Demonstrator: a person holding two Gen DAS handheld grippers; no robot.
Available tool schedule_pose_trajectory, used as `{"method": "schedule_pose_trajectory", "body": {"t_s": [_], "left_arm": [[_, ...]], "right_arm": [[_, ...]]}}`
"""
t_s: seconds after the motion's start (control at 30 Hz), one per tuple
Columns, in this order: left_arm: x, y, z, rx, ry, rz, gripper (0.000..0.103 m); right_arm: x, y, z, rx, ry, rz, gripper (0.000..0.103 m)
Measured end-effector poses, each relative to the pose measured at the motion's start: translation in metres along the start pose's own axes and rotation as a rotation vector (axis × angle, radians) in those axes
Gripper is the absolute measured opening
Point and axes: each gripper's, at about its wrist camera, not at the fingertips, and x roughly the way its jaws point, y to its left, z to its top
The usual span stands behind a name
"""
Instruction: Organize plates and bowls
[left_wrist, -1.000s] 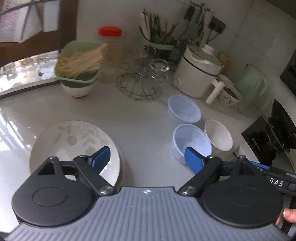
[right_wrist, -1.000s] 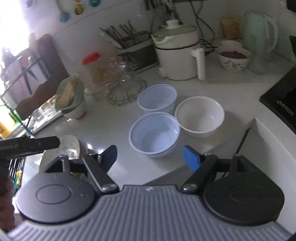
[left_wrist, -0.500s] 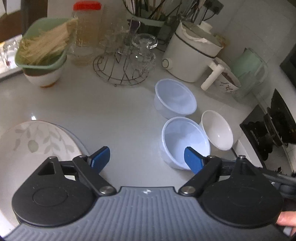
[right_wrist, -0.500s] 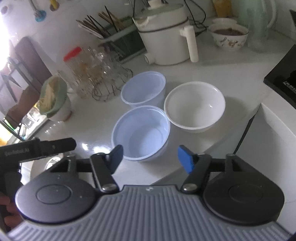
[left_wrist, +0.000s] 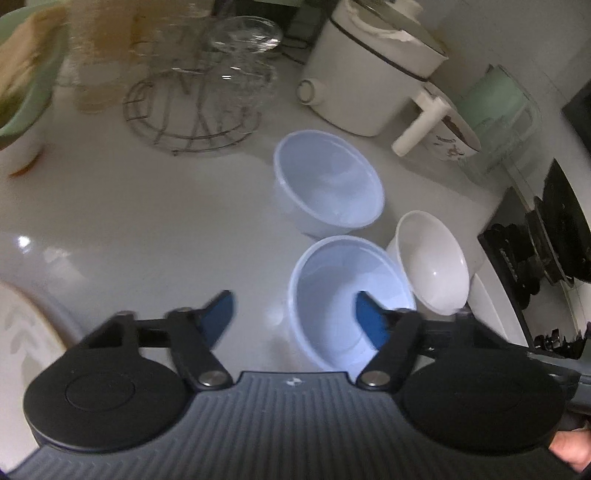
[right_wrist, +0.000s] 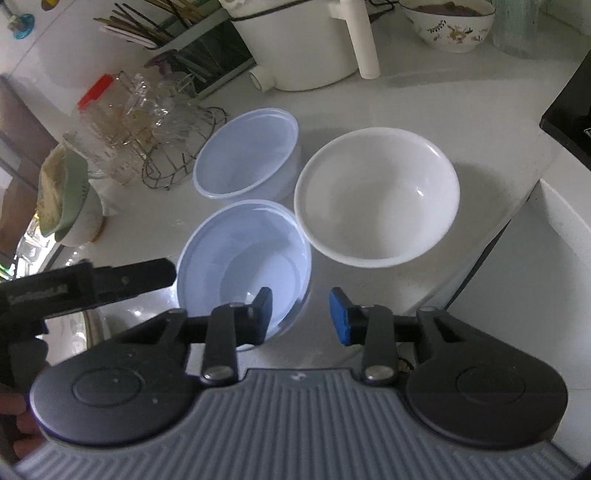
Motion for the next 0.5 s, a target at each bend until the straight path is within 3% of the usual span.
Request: {"method": "schedule_pose_trajectory", "body": {"t_s": [0.13,0.27,0.5], "left_arm": [[0.013,-0.001,0.008,-0.006,0.011,-0.025,0.051],[0.018,-0.002,0.01,-0.019,0.025,-0.044,0.048],[0.017,-0.005,0.011,-0.023,0.041,-0.054,0.045]], "right_arm": [[0.006,0.0,0.006,-0.018,0.01,0.004,0.028],[0.011,0.002,0.01,-0.038,0.014,-0.029,0.017],[0.012,0.002,0.01,-0.018,0.015,-0.005,0.013]]}}
